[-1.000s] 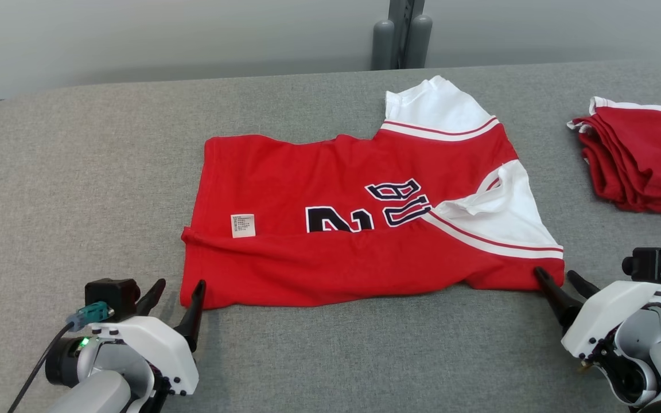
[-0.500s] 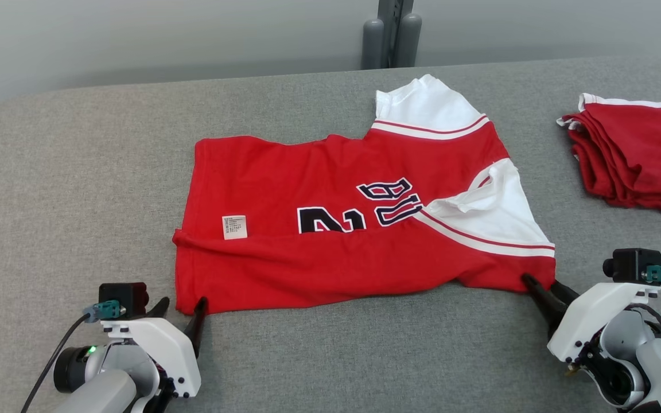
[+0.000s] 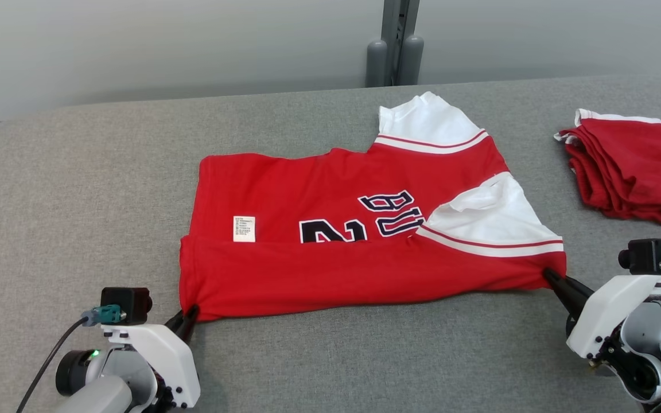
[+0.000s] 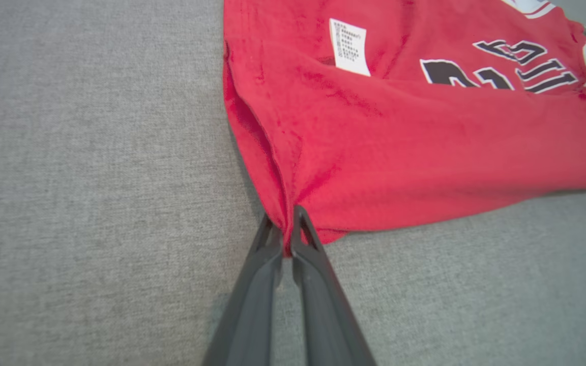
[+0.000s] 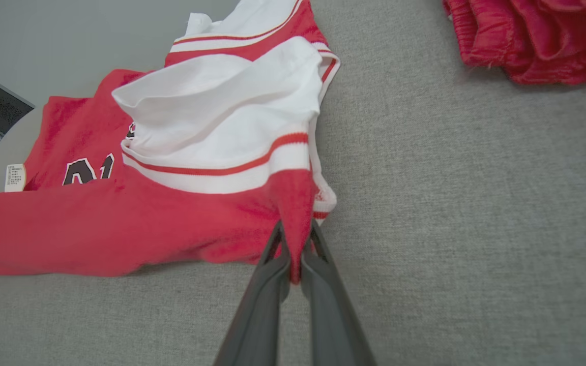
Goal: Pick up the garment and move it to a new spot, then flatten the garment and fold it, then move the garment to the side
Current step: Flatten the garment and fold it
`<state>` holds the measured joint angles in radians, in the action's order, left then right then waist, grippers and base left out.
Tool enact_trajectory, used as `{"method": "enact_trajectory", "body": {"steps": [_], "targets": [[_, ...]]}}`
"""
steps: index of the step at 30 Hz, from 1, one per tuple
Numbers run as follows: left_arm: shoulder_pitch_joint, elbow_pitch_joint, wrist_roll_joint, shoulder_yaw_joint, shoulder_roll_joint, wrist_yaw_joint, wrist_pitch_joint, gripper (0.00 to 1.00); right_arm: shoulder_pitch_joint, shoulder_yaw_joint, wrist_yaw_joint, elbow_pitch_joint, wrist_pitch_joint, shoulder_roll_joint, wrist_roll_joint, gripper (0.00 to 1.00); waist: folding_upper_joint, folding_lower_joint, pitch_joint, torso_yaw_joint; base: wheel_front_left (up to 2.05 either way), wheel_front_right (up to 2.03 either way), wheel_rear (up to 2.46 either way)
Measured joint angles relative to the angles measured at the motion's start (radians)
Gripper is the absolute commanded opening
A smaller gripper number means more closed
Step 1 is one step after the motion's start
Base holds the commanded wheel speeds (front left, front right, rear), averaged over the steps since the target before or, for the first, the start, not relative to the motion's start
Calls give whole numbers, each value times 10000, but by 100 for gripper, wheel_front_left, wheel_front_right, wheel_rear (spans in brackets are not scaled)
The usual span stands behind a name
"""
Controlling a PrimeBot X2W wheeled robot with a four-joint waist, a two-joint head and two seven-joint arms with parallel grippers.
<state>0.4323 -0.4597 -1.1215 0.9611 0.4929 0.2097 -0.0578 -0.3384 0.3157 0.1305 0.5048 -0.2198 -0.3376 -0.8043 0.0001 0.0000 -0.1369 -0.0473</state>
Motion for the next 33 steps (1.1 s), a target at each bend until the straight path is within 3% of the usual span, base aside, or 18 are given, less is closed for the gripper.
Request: {"method": "enact_trajectory", "body": {"steps": [4, 17, 23, 33], "targets": [[-299, 690, -98, 61, 368, 59, 232, 0, 116, 230, 0, -326, -500, -445, -297, 0, 0, 0, 184, 23, 0, 0, 0], [-1468, 3233, -351, 184, 1605, 972, 788, 0, 1578, -73, 0, -1547, -1509, -1206, -1101, 0, 0, 0, 627, 80, 0, 0, 0], [-2173, 4337, -637, 265, 1956, 1595, 1101, 0, 2485, -633, 0, -2038, -1987, -1154, -1116, 0, 0, 0, 721, 82, 0, 0, 0], [-2522, 4951, -765, 313, 2320, 1950, 1296, 0, 3511, -1622, 0, -2773, -2775, -673, -750, 0, 0, 0, 851, 92, 0, 0, 0]]}}
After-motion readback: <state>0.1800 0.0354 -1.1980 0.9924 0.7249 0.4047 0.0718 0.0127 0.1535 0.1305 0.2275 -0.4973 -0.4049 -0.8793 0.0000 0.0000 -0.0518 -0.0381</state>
